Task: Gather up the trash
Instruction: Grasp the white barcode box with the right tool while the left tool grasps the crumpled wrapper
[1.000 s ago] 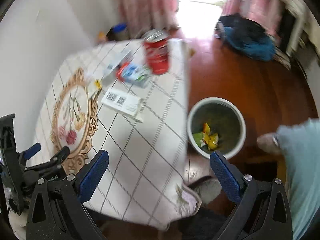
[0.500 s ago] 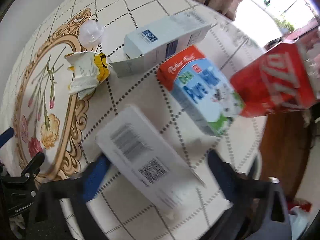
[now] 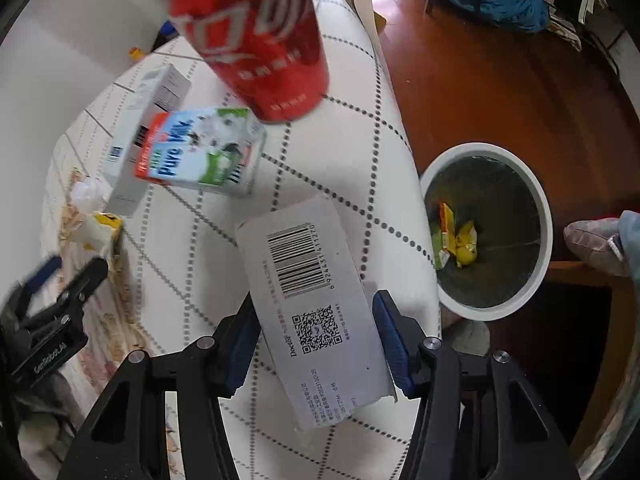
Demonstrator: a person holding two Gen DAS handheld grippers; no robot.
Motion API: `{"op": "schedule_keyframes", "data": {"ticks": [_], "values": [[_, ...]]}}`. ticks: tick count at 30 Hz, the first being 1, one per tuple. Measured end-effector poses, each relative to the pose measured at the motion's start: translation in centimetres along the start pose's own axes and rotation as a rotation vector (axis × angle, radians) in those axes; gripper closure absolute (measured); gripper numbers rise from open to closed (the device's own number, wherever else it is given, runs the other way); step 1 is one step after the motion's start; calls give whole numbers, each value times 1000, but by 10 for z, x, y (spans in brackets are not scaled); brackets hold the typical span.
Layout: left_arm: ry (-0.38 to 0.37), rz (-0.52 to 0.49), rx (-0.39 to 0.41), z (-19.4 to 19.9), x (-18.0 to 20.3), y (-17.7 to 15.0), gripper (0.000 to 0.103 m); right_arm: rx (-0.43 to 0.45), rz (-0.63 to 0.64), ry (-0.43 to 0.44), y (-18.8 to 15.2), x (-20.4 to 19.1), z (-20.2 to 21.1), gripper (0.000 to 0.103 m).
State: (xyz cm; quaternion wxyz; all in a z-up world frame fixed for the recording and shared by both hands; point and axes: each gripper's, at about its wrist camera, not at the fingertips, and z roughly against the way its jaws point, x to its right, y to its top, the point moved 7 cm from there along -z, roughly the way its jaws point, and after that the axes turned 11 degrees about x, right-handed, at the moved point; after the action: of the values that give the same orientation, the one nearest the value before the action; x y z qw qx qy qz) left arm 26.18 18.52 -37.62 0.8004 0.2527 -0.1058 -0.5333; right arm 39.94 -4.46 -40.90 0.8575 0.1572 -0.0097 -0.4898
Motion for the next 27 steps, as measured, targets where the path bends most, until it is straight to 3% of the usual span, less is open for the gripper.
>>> {"op": "schedule_keyframes", "data": {"ticks": [1,3,6,12,15,27], "values": [[13,-36,-9,-5,3,1,4,-2,14,-10,-1,0,-4,46],[20,-76,-22,-12,9,1,37,-3,27,-24,-2,0,-8,46],[-25,-53,-30,-16,7,0,66,-3,46,-6,-6,-15,-10,46],[-16,-19,-10,-5,-2,-3,71,-8,158,-62,-3,-32,-19,46],[-4,19,-2,6,-5,-8,71,11,194,-95,-3,-37,-19,55],[48,180,131,89,-6,-19,71,128,158,-15,-20,-46,38,55]]}}
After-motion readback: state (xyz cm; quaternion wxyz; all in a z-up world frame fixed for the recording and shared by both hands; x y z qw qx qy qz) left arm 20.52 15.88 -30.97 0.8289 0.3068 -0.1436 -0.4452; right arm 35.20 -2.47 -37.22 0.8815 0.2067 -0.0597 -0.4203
